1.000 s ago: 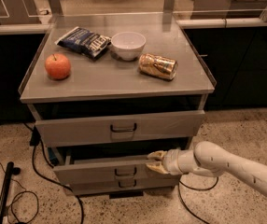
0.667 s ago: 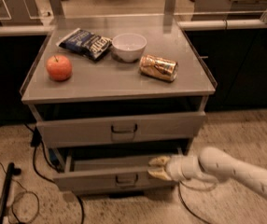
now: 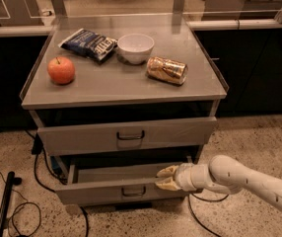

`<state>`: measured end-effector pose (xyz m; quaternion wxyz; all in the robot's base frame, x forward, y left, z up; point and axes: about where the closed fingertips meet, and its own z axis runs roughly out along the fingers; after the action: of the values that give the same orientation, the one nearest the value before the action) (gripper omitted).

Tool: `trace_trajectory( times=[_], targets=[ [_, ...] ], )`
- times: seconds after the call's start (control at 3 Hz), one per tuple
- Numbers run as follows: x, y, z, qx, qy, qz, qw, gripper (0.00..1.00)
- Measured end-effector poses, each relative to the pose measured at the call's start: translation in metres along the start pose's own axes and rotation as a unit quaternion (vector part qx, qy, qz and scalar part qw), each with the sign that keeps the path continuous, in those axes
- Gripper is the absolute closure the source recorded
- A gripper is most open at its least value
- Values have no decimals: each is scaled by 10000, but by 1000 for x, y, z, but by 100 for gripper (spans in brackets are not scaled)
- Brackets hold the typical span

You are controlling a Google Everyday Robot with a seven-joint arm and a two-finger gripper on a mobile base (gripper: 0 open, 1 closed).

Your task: Open middle drawer

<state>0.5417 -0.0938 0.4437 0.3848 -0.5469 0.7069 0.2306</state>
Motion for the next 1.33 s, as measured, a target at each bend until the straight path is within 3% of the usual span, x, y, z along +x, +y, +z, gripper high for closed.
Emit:
trace_trajectory(
  times=[0.67,1.0,1.33],
  targets=[
    [0,0,0,-1,0,0,10000,41],
    [19,13,-5,-40,119,111,9999,18],
    [17,13,-6,-40,119,111,9999,0]
  ],
)
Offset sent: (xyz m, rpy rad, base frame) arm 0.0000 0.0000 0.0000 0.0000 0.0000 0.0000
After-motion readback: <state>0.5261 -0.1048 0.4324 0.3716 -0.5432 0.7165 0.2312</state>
